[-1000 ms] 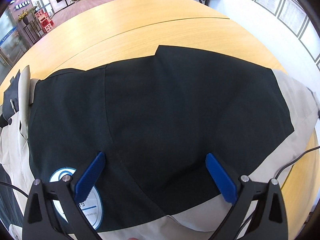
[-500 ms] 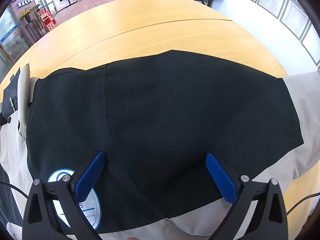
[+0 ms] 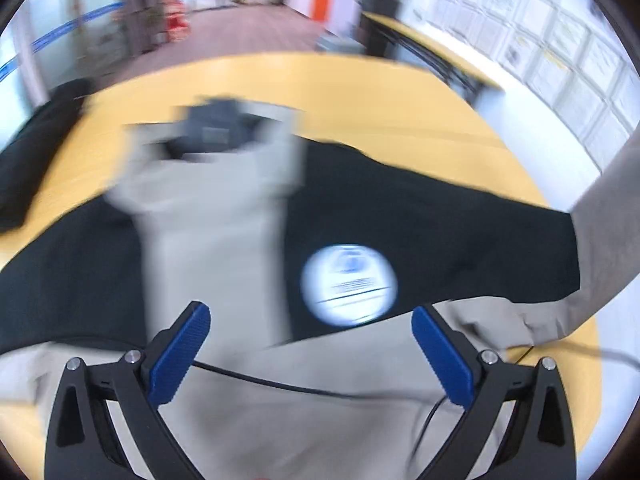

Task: Fold clothes
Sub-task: 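Lift the sleeve and fold it across the jacket back, then release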

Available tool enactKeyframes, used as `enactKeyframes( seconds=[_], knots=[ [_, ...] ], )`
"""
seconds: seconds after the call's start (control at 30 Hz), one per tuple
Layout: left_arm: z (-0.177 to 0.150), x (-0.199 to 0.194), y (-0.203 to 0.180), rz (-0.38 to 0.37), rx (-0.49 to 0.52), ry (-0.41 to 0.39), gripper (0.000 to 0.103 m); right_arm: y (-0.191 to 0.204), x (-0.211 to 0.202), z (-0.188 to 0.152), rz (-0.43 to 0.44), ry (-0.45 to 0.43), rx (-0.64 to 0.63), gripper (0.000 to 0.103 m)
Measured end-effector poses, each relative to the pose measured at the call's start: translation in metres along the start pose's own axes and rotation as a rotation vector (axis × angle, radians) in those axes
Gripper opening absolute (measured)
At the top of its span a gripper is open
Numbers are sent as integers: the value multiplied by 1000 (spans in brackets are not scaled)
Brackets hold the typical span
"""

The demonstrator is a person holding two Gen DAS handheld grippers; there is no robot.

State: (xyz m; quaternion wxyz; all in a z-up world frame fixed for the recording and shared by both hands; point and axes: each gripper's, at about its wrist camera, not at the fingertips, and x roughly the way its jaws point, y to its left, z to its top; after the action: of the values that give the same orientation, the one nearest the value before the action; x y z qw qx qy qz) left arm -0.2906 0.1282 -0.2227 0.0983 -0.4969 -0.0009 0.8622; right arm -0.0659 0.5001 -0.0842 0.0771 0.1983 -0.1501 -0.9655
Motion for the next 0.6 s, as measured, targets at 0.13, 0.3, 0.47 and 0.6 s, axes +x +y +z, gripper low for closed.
enactKeyframes(
  seconds=[0.13, 0.3, 0.47, 0.6],
  knots=[
    [-24, -90, 98, 102, -68, -80, 103, 96, 34, -6, 125, 30, -102, 4],
    [-60, -163, 200, 199, -161, -135, 103, 219, 86, -54, 238, 99, -222, 4],
    [-90, -181, 276, 279, -197, -123, 103, 322, 163, -153, 322, 225, -292, 3],
    [-114, -179, 315, 278, -232, -98, 103, 390, 207, -249, 373, 365, -390, 3]
  ],
)
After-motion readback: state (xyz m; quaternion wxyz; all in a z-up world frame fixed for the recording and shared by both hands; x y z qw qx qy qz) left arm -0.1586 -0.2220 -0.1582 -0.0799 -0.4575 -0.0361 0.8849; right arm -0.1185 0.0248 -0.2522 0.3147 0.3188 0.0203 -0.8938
